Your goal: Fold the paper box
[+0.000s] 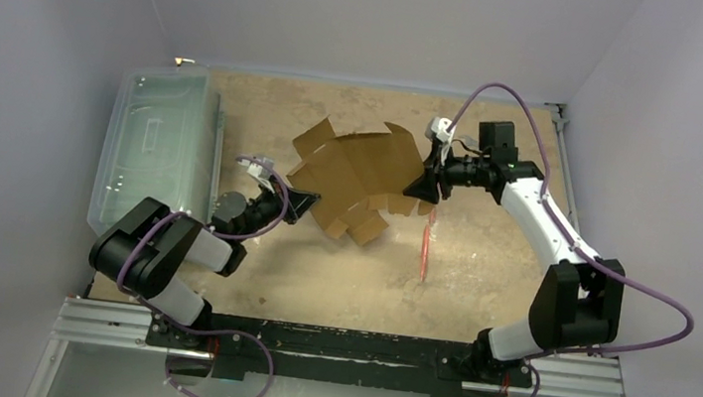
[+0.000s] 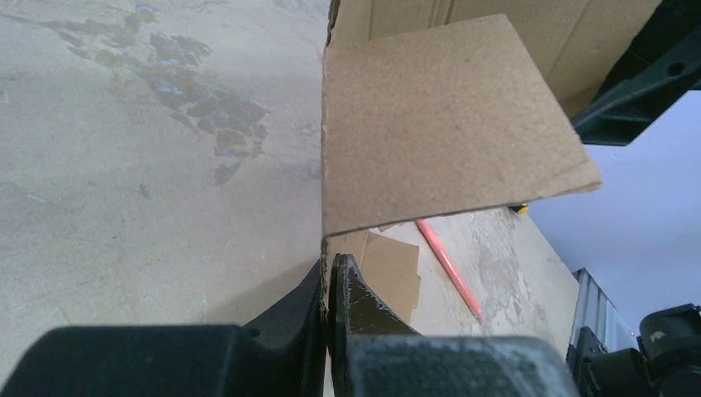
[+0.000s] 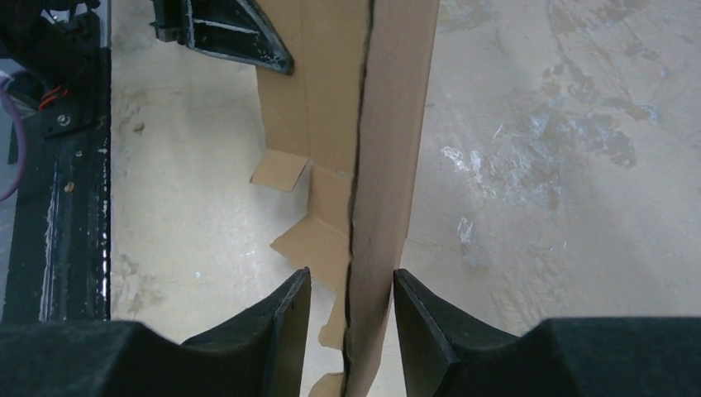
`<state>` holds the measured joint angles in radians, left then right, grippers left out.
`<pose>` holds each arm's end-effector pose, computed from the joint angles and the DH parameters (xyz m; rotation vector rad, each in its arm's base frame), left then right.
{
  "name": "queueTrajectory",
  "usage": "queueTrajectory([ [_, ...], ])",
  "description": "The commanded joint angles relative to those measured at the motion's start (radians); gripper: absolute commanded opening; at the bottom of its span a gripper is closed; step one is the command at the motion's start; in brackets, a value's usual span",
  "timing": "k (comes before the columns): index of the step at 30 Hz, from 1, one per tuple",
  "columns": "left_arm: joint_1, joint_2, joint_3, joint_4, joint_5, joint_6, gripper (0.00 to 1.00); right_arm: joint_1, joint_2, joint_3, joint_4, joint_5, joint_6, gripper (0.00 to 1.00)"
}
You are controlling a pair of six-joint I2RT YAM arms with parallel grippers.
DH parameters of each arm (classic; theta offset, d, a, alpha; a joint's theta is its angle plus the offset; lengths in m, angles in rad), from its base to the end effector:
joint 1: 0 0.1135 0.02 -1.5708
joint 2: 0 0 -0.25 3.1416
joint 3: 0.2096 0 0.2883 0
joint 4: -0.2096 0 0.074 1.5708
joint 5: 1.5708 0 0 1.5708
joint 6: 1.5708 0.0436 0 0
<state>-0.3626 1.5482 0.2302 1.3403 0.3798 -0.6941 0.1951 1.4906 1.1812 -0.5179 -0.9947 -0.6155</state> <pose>0.2350 -0.1064 0.1080 0.0471 1.6628 -1.1124 0.3392 0.1043 0.2620 -1.2168 1.7268 0.9291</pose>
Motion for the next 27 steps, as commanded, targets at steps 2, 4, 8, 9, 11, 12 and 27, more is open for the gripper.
queueTrajectory([
  [2,-0.017,0.000,0.000,0.036,0.037,0.009,0.00,-0.002,-0.051,-0.041,0.187,0.009,0.153,0.44],
  [4,-0.019,-0.002,-0.002,0.036,0.037,0.006,0.00,-0.003,-0.057,-0.054,0.217,0.022,0.180,0.44],
  [8,-0.028,-0.003,0.000,0.028,0.037,0.004,0.00,-0.002,-0.071,-0.070,0.264,0.011,0.217,0.41],
  [9,-0.029,-0.003,0.000,0.024,0.037,0.005,0.00,-0.002,-0.073,-0.071,0.266,0.009,0.221,0.41],
  [11,-0.030,0.000,0.001,0.022,0.037,0.005,0.00,-0.002,-0.080,-0.071,0.270,0.007,0.226,0.35],
  [12,-0.030,0.001,0.001,0.020,0.037,0.002,0.00,-0.002,-0.084,-0.071,0.270,0.009,0.228,0.29],
  [27,-0.026,-0.278,0.017,-0.329,0.024,-0.086,0.51,-0.034,-0.211,-0.069,0.153,0.107,0.112,0.00],
])
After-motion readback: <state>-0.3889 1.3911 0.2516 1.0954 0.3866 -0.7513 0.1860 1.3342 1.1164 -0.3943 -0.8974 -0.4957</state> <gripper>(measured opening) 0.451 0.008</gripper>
